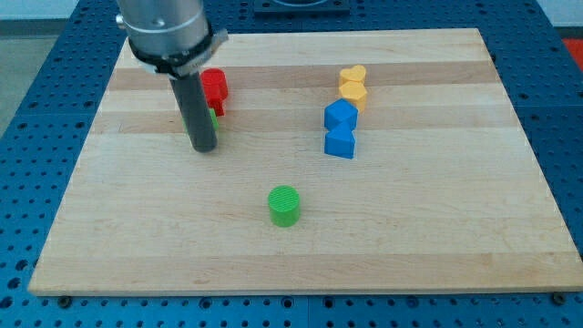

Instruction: Place the green circle below the green star

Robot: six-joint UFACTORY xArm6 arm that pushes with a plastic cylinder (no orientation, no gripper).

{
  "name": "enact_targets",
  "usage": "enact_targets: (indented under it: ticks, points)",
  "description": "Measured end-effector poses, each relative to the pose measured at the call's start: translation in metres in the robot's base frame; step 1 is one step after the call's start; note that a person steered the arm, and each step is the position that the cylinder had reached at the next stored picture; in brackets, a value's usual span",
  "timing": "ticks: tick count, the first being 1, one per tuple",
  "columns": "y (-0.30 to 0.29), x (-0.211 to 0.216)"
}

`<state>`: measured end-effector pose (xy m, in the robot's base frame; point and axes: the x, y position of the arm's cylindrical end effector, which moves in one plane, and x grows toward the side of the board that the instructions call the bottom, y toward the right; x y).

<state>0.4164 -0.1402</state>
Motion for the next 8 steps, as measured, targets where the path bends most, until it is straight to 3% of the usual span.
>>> enact_targets:
  ticks: [1,4,5,6,7,8]
  points:
    - [-0.002,-0.004]
    - [0.028,0.139]
    - [0.078,0.16]
    - [0.16,0.157]
    - [0.165,0.135]
    - [0.093,0.107]
